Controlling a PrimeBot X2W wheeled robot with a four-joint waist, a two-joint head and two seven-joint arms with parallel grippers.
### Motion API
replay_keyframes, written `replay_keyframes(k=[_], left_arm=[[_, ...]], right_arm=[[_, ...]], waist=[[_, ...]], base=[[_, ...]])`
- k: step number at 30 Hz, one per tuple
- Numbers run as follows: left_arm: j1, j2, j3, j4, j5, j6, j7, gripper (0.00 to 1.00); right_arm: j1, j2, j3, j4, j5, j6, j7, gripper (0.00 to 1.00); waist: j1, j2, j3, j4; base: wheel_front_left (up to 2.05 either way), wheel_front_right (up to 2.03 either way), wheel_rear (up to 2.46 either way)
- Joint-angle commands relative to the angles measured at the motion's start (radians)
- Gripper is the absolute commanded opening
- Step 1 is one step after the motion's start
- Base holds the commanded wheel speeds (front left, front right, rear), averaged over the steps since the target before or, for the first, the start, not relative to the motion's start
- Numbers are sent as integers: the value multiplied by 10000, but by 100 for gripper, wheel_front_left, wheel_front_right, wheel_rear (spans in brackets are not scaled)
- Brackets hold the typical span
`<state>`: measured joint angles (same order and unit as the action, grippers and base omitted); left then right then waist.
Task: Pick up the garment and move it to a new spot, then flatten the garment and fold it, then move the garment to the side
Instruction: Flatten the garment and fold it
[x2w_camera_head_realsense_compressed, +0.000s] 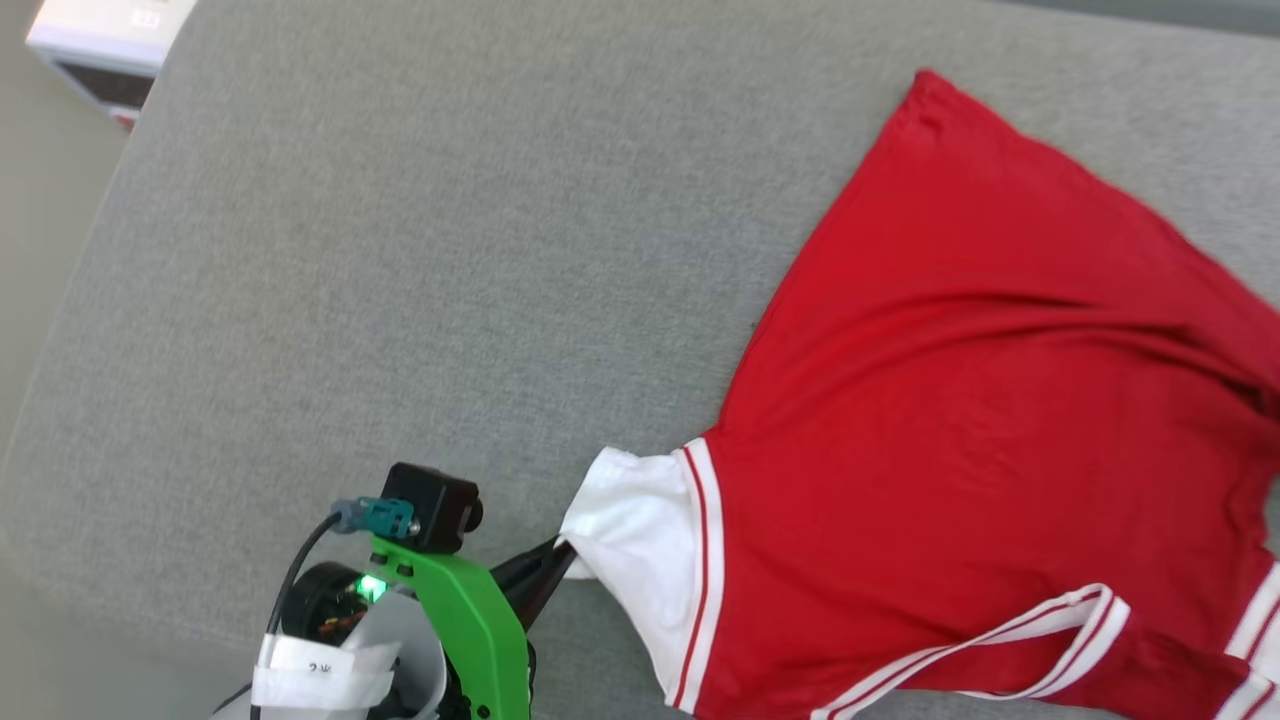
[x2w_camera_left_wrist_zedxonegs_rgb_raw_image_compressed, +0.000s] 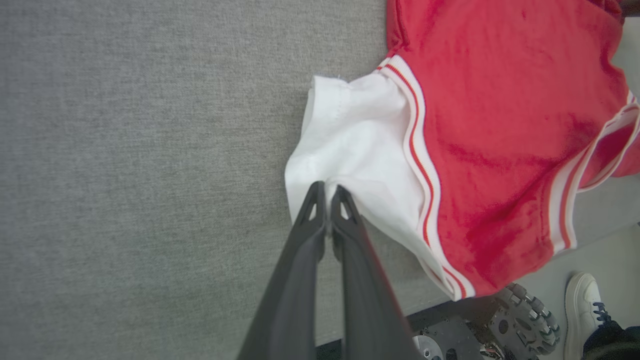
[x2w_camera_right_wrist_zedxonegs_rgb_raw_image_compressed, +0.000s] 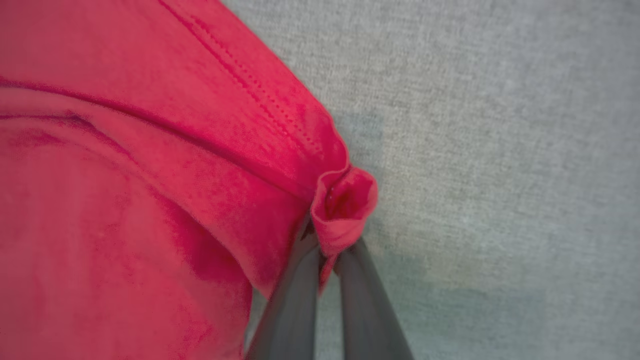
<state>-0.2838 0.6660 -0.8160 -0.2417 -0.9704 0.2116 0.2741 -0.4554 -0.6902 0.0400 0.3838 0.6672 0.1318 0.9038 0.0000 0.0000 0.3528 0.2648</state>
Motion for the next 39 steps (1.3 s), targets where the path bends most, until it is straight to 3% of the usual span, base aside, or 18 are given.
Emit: replay_keyframes(k=[1, 16, 26, 27, 28, 39], left_arm=[[134, -59, 34, 71, -65, 56, -113, 0], [752, -436, 26, 567, -358, 133, -657, 0], [629, -511, 57, 607, -319, 110, -748, 0], [616, -520, 58, 598, -314, 107, -757, 0], [601, -528, 64, 591, -306, 104, -772, 0], [398, -527, 60, 225, -119, 130, -822, 0]], right_arm=[[772, 221, -2, 152, 126, -11, 13, 0], [4625, 1087, -1431, -1394, 515, -11, -428, 0], [5152, 1610, -1782, -1959, 84, -11, -173, 0], [5128, 1589, -1797, -2024, 28, -11, -192, 40], [5089, 1571, -1836, -2102, 9, -11, -184, 100], [4036, 875, -1878, -4350, 365, -11, 1468, 100]], waist=[[0, 0, -900, -704], [0, 0, -1975, -1371], [0, 0, -1850, -1494], [0, 0, -1842, -1496], [0, 0, -1841, -1499], [0, 0, -1616, -1203]], base=[[0, 0, 0], [0, 0, 0], [0, 0, 0], [0, 0, 0], [0, 0, 0], [0, 0, 0]])
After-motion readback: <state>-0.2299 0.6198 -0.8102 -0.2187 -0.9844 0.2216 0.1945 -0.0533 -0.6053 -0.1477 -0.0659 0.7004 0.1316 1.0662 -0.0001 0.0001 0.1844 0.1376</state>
